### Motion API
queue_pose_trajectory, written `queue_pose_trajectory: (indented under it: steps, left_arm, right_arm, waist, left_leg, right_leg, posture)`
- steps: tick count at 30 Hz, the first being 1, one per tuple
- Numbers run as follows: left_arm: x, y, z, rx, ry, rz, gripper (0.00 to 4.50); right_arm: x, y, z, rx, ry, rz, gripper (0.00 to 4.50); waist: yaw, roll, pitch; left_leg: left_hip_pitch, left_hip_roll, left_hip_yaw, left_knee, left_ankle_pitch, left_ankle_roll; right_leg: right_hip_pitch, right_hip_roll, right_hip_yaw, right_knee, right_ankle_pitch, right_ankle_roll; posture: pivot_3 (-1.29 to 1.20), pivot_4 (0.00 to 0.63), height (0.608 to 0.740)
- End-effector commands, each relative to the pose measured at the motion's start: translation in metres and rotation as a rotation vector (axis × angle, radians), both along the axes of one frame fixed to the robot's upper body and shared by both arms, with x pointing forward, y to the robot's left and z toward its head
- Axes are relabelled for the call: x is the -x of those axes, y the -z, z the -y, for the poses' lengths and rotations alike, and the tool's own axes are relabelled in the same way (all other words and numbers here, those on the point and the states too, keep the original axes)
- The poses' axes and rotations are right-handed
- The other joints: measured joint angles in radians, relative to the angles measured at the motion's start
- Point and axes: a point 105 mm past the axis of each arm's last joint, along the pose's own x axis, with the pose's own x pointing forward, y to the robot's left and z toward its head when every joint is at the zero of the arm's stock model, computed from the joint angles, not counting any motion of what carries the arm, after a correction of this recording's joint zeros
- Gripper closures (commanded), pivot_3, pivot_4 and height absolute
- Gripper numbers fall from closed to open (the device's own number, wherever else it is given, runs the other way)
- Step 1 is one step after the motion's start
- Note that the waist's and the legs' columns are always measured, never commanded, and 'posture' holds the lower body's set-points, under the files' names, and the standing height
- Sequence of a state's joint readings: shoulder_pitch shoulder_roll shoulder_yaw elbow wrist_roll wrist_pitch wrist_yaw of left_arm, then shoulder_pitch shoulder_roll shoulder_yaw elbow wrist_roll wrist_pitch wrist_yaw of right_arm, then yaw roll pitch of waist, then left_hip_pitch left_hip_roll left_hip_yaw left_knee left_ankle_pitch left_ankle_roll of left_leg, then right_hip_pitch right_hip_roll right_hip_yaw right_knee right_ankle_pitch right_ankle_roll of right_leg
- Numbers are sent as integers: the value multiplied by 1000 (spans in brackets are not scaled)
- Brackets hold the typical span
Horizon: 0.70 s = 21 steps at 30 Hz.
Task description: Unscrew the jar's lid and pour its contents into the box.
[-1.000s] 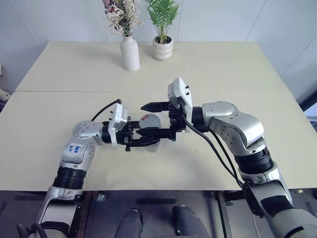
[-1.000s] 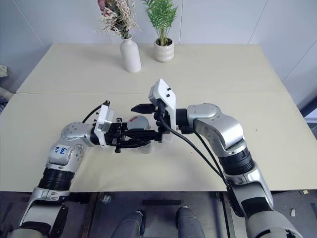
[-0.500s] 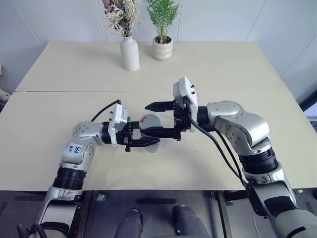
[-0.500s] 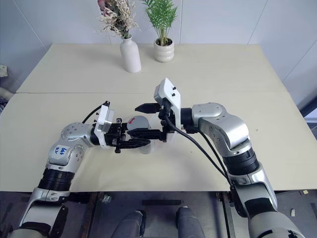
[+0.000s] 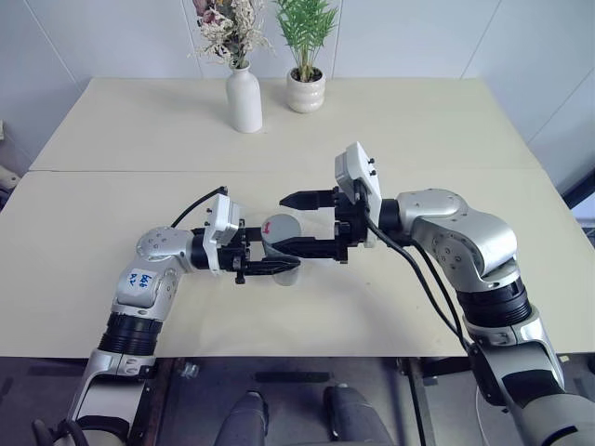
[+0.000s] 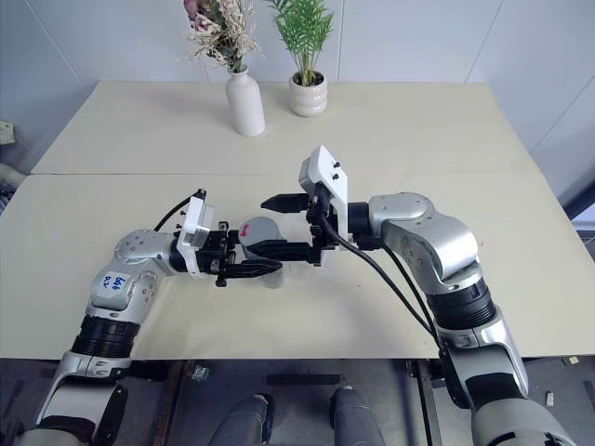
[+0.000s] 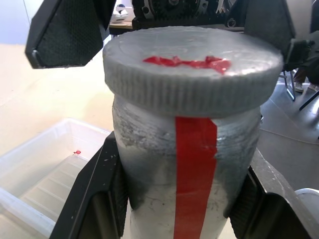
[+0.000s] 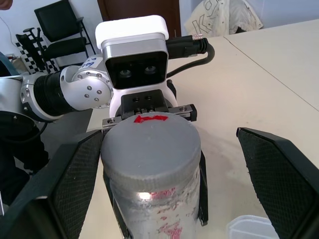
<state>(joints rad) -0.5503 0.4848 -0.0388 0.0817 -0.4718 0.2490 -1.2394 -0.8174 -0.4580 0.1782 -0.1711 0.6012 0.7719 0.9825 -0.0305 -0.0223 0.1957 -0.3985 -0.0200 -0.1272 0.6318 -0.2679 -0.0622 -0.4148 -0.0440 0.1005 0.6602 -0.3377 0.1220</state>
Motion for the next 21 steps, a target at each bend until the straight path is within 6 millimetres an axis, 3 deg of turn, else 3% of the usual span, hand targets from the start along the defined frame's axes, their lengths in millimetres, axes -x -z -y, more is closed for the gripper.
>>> queue_pose_trajectory:
  steps: [1,21]
  left_arm:
    - [4,-10,2,9,22,49,2366]
    - [3,-9,2,9,23,49,2366]
  right_arm:
    - [5,-13,5,-28,-10,43,20]
    - [6,-17,15,-67,-20,-7,20]
  waist:
    - [0,0,0]
    - [0,0,0]
  left_leg:
    - [0,0,0,0,0,0]
    - [0,0,0,0,0,0]
  right_leg:
    - [0,0,0,0,0,0]
    - [0,0,0,0,0,0]
  posture:
    - [0,150,740]
    - [0,150,740]
